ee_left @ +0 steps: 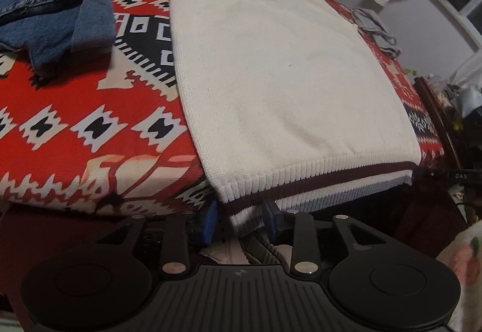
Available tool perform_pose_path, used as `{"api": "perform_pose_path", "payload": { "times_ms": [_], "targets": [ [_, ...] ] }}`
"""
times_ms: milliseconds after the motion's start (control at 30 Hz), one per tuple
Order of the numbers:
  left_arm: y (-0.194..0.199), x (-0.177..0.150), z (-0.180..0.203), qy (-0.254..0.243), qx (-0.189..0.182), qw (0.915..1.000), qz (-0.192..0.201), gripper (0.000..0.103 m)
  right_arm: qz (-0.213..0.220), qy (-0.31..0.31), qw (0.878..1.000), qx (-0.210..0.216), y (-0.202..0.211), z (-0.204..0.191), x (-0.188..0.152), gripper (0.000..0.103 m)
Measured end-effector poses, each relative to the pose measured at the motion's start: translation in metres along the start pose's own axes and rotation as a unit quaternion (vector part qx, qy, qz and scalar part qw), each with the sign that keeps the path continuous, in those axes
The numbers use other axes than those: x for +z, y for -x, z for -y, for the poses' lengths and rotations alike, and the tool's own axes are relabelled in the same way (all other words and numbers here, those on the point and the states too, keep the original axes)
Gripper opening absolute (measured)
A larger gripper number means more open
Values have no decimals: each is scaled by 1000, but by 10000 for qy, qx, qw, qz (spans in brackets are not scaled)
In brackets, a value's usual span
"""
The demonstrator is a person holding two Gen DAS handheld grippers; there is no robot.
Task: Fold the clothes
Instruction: 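Close both grippers on the vest hem ribbing and lift it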
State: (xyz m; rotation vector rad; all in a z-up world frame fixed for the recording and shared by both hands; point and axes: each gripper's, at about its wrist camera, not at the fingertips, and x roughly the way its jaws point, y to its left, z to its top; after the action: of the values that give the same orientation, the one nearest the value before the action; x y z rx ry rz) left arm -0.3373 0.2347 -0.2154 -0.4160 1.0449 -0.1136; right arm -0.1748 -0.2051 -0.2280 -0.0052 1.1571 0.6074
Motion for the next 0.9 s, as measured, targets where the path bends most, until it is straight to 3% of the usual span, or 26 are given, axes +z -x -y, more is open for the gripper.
{"api": "perform_pose_path", "payload": {
  "times_ms": [267, 567, 767, 900],
  "targets": [
    [1, -1, -16, 221, -684, 9973, 125, 32, 129, -12, 9984, 548, -6, 9, 7, 36],
    [10, -2, -17, 418, -1202, 9915, 282, 30, 8, 60, 9949, 1008, -13, 8, 8, 39],
    [8, -2, -23, 682, -1334, 9883, 287, 25, 214, -155, 9910, 1315, -6, 14, 7, 38],
    [7, -3, -33, 1020, -1462, 9834, 326, 15, 347, -423, 9861, 1571, -3, 21, 6, 37]
  ]
}}
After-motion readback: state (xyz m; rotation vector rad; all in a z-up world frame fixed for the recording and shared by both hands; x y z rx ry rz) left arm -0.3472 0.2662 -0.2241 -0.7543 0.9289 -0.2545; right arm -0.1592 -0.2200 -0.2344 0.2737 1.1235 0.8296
